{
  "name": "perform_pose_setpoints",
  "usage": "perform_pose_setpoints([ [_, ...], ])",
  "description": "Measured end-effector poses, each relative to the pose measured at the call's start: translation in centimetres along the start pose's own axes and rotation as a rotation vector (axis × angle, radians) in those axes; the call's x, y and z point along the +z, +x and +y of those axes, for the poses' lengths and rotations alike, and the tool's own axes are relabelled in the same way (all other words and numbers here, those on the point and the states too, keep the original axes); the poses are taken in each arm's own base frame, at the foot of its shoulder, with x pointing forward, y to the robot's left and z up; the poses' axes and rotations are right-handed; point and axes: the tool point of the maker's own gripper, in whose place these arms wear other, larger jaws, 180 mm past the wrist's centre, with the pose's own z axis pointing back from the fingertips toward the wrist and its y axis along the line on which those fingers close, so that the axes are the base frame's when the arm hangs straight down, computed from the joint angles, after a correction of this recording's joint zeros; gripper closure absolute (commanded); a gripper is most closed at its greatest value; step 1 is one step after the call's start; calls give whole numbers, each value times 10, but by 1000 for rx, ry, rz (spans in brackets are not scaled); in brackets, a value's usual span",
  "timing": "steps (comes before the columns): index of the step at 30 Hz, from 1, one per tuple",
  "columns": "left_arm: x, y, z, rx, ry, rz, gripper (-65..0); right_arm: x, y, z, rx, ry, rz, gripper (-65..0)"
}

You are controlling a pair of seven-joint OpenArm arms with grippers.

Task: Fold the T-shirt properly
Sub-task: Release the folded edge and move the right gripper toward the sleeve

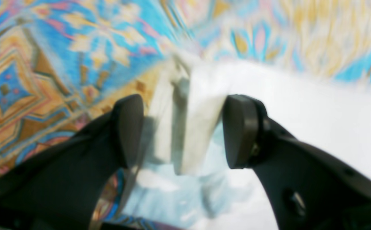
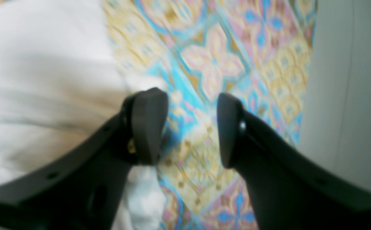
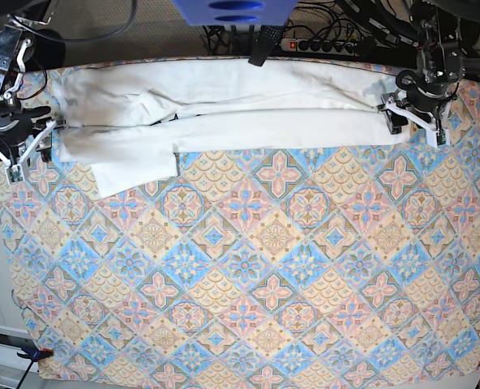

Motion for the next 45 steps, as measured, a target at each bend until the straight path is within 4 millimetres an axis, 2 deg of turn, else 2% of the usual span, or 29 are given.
perform_pose_setpoints([
  [2, 3, 11, -2, 34, -18, -31, -390, 4, 10, 0, 17, -5, -24, -278],
  [4, 7, 20, -4, 71, -39, -60, -390, 3, 10, 3, 32, -1, -11, -279],
  [6, 10, 26, -2, 116, -51, -82, -390, -3, 3, 14, 59, 24, 35, -279],
  [8, 11, 29, 1, 151, -51, -84, -390, -14, 4, 32, 69, 77, 54, -279],
  [10, 13, 27, 2, 192, -67, -63, -389, -28, 26, 46, 67, 117, 20, -279],
  [12, 12, 27, -3, 217, -93, -33, -387, -41, 54, 48, 59, 138, -38, -279],
  [13, 11, 29, -6, 229, -109, -26, -387, -47, 62, 49, 59, 142, -53, -279],
  [14, 11, 32, -8, 238, -117, -29, -387, -52, 63, 49, 55, 150, -46, -279],
  [15, 11, 37, -8, 256, -125, -40, -387, -57, 58, 51, 54, 158, -27, -279],
  [17, 14, 46, 2, 266, -110, -66, -386, -67, 35, 59, 46, 184, 51, -279],
  [19, 15, 45, 8, 278, -93, -62, -386, -74, 15, 64, 29, 202, 114, -279],
  [20, 16, 43, 7, 280, -96, -55, -386, -77, 13, 64, 19, 206, 125, -279],
  [24, 15, 41, 2, 294, -117, -48, -386, -93, 31, 54, -29, 200, 99, -280],
  [26, 15, 43, 2, 297, -118, -52, -386, -97, 33, 51, -44, 200, 99, -281],
  [29, 15, 43, 3, 293, -114, -50, -385, -104, 21, 53, -68, 211, 141, -281],
  [33, 15, 41, 3, 296, -115, -48, -385, -112, 18, 54, -108, 222, 121, -281],
  [38, 15, 42, 3, 295, -115, -50, -385, -120, -8, 61, -150, 239, 175, -281],
  [41, 15, 42, 3, 295, -115, -49, -385, -122, -7, 64, -146, 249, 168, -281],
  [45, 15, 42, 3, 295, -115, -50, -385, -127, -1, 83, -72, 283, 157, -280],
])
